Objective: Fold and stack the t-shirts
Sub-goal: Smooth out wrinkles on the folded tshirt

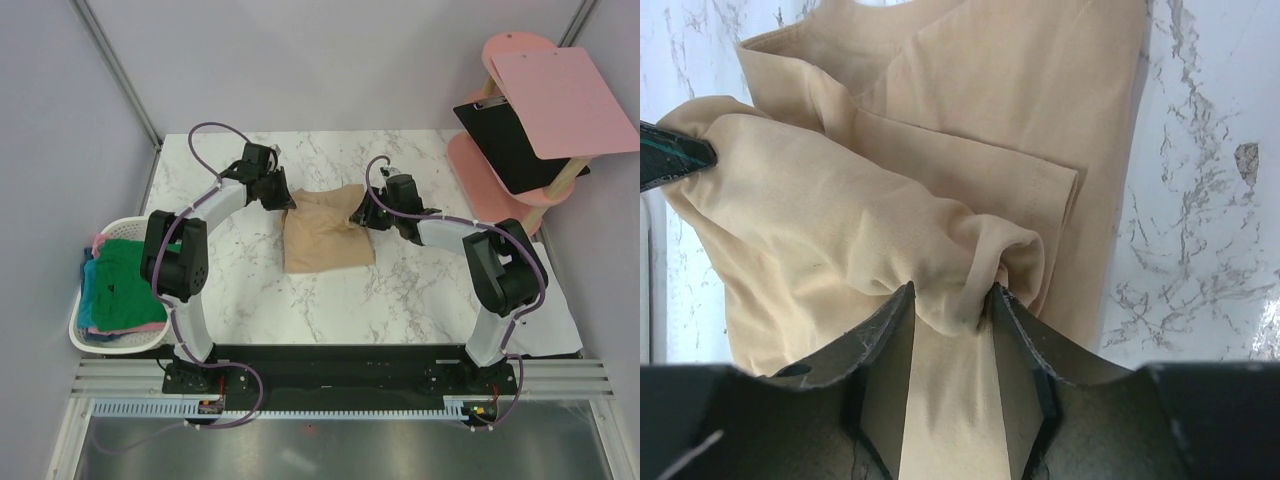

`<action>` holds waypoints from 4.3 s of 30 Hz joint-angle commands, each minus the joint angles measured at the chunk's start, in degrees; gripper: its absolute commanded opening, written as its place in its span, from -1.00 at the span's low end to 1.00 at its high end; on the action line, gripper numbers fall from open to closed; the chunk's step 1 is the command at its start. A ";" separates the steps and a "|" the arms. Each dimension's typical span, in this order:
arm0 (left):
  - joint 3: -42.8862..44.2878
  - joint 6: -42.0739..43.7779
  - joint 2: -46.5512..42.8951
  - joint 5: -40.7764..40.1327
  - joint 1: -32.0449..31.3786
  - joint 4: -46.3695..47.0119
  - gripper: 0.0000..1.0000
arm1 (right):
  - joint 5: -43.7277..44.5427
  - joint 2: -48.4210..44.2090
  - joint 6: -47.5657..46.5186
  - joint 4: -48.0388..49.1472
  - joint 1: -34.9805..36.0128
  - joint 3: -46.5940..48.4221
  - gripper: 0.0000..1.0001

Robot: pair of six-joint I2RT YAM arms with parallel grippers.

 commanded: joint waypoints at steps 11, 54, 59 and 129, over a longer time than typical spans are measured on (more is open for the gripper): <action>-3.72 2.49 -5.08 1.64 -0.05 0.51 -0.96 | 4.86 -5.87 -2.44 0.09 2.11 1.71 -1.00; 4.79 1.61 1.48 -0.11 3.90 3.23 -0.96 | 20.32 3.78 -15.10 7.37 1.50 13.56 -0.97; 10.94 1.70 7.73 1.99 5.39 3.32 -0.96 | 20.95 13.97 -14.66 5.71 1.15 23.13 -0.92; 38.03 -1.11 28.66 -20.24 -21.59 -16.46 -0.96 | 29.91 -19.50 -9.56 -8.44 -10.02 -3.74 0.88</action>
